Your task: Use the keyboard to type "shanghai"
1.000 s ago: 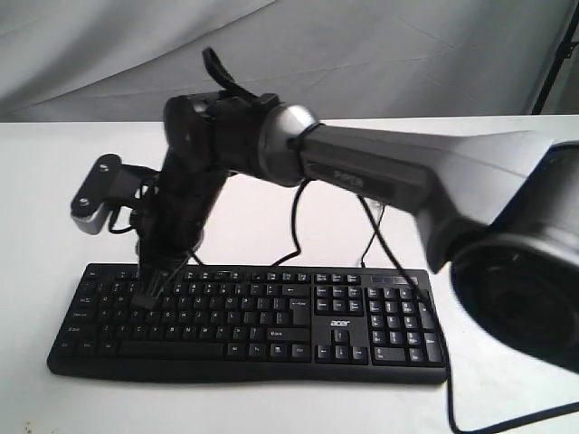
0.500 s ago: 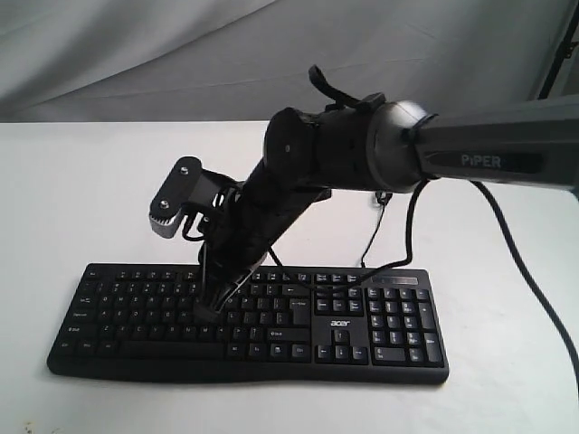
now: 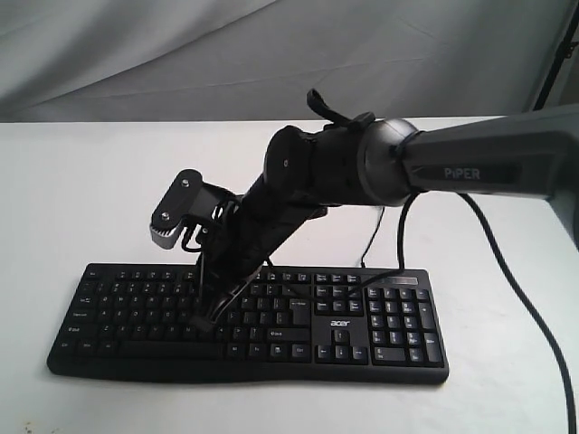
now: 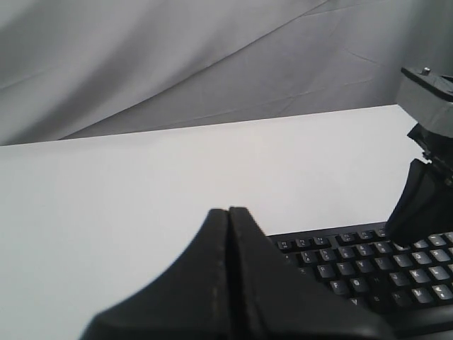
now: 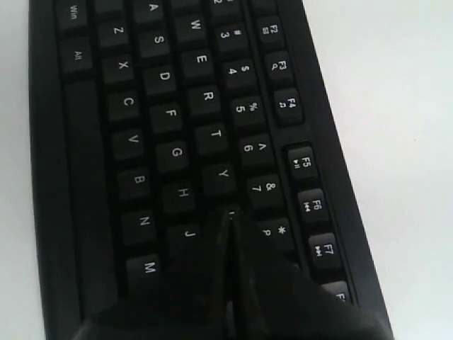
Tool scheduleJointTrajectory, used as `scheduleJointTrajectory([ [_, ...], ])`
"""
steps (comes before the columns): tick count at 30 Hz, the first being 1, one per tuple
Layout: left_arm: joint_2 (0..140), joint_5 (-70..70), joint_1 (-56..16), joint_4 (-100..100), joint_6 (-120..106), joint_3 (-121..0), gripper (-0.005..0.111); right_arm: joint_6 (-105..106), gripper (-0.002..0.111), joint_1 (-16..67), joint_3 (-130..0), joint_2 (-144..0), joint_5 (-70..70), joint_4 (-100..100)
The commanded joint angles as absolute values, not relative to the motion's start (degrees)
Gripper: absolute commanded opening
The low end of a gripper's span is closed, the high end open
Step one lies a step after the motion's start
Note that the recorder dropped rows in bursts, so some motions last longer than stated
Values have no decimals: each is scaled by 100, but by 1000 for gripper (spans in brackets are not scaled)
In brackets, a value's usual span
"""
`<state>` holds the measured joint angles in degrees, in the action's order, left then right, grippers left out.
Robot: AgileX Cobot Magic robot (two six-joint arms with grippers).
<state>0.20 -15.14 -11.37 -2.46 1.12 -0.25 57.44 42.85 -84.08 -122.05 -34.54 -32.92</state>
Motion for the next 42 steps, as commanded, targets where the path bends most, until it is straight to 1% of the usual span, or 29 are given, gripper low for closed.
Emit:
scheduleJointTrajectory([
  [1, 0, -1487, -1160, -251, 128, 0, 0, 5822, 0, 4260, -8375, -12231, -3364, -3340],
  [42, 0, -1487, -1160, -251, 128, 0, 0, 5853, 0, 4212, -8375, -12438, -3354, -3207],
])
